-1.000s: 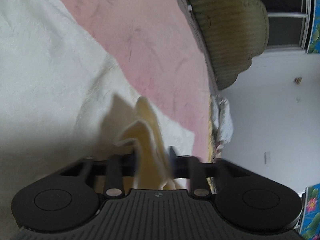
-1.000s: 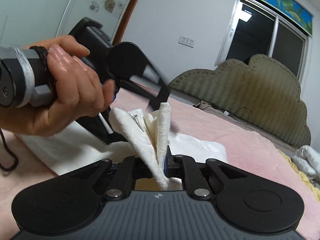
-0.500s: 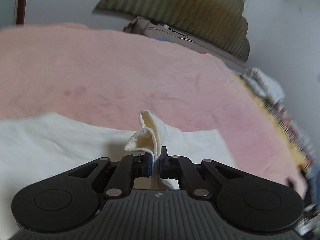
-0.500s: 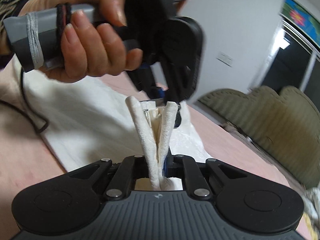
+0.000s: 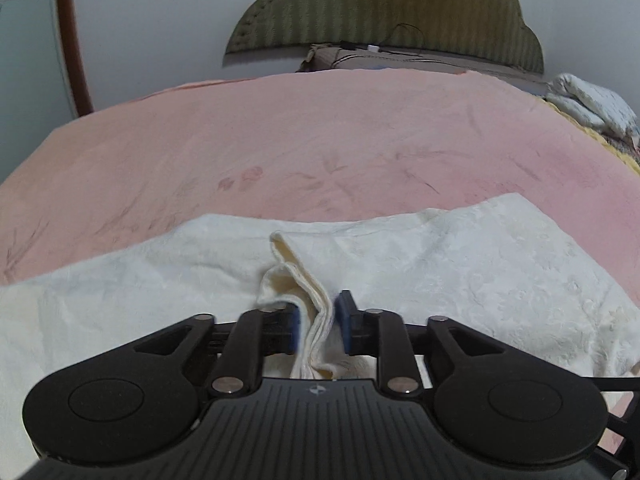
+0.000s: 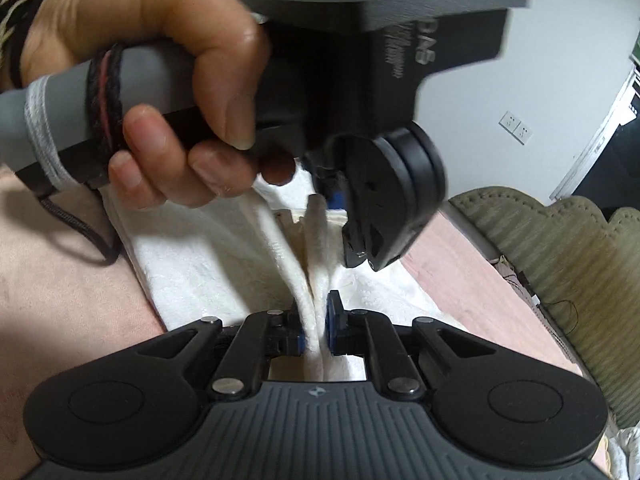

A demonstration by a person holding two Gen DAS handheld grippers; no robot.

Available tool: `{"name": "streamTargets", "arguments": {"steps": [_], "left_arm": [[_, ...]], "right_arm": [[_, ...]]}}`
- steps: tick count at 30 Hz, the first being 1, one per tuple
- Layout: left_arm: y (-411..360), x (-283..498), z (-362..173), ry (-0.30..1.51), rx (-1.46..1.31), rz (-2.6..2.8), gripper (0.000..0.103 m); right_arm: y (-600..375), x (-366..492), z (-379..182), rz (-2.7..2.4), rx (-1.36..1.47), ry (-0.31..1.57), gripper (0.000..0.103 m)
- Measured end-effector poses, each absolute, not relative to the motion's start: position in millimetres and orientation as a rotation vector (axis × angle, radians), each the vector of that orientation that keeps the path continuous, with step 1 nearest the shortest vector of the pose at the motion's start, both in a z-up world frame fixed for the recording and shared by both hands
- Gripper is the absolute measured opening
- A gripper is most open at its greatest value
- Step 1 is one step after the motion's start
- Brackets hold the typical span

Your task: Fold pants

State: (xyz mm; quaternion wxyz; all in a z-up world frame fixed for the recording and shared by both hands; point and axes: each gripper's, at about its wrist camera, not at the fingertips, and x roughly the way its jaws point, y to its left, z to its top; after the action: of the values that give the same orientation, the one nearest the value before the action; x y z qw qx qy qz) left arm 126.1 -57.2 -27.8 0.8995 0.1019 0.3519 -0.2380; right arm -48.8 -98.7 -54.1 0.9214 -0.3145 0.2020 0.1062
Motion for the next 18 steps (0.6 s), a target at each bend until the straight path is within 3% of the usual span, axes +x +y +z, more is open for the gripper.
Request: {"name": "streamTargets", "arguments": {"steps": [2,3,5,6,7,13,18], "left_arm": [[-47.3,128.0,-25.8,0.728,0.201,-0.45,0.059],[-41.3,127.4,-23.9,0.713,0.203,-0.419,0.062],[-27.8,126.6,-18.6,0.683,0.205,-0.371,0.064],[-20.1,126.5,-16.6,0.677,0.2,-0.348,0.064],[-12.2,126.7,-14.5,0.675,0.192,-0.32,0.064],[25.0,119.4,-4.3,0.671,0.158,-0.173,0.062],[39.0,105.5,-6.3,0.739,0.118,-0.184,0.063]], "right_arm": [[-97.9,-50.8,-52.2,0.208,-0.651,0.415,0.017],[-99.0,-52.2,-50.5,0.207,-0.652,0.418,0.021],[-100.0,-55.0,-44.1,0.216,-0.64,0.425,0.034],[-102.2,-60.5,-39.6,0.232,-0.618,0.425,0.045],[-106.3,-65.4,-34.3,0.258,-0.587,0.425,0.048],[-148.5,-68.7,5.9,0.414,-0.269,0.398,0.048],[-165.7,-32.0,-10.3,0.272,-0.228,0.49,0.047]]}}
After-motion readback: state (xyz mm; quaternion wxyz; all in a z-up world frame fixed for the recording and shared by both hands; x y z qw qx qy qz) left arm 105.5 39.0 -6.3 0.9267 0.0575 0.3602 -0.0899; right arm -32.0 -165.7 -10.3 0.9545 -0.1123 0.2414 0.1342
